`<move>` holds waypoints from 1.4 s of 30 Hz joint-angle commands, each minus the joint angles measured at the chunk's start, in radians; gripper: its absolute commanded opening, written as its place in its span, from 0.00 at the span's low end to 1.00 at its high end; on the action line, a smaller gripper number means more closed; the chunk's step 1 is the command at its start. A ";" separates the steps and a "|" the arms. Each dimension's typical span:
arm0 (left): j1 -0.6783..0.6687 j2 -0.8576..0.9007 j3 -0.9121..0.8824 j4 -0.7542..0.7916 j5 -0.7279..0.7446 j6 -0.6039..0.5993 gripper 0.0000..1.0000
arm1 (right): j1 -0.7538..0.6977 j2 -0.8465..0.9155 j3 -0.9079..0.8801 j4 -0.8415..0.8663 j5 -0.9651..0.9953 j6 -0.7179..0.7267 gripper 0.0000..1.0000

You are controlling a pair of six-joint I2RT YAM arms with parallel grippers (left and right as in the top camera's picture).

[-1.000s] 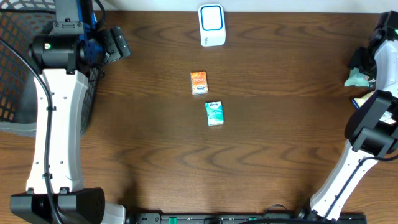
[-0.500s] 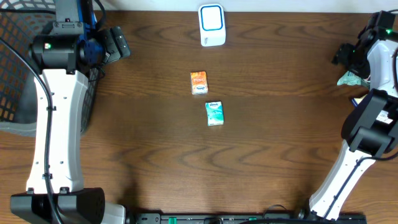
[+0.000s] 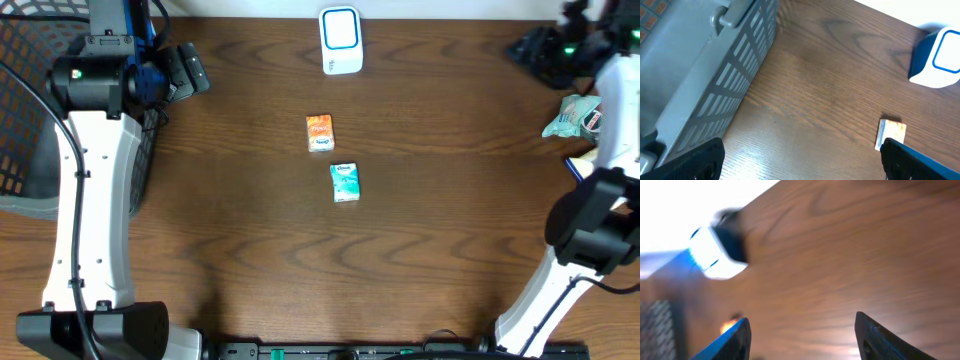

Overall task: Scan the item barcode
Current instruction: 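Reach the right gripper to the orange Kleenex pack and grasp it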

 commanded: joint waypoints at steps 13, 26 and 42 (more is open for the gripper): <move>-0.001 0.000 0.003 -0.002 -0.016 -0.002 0.98 | 0.457 0.009 -0.241 0.260 0.114 -0.005 0.71; -0.001 0.000 0.003 -0.002 -0.016 -0.002 0.98 | 0.696 0.020 -0.387 0.464 0.344 0.171 0.66; -0.001 0.000 0.003 -0.002 -0.016 -0.002 0.98 | 0.726 0.112 -0.388 0.469 0.376 0.249 0.50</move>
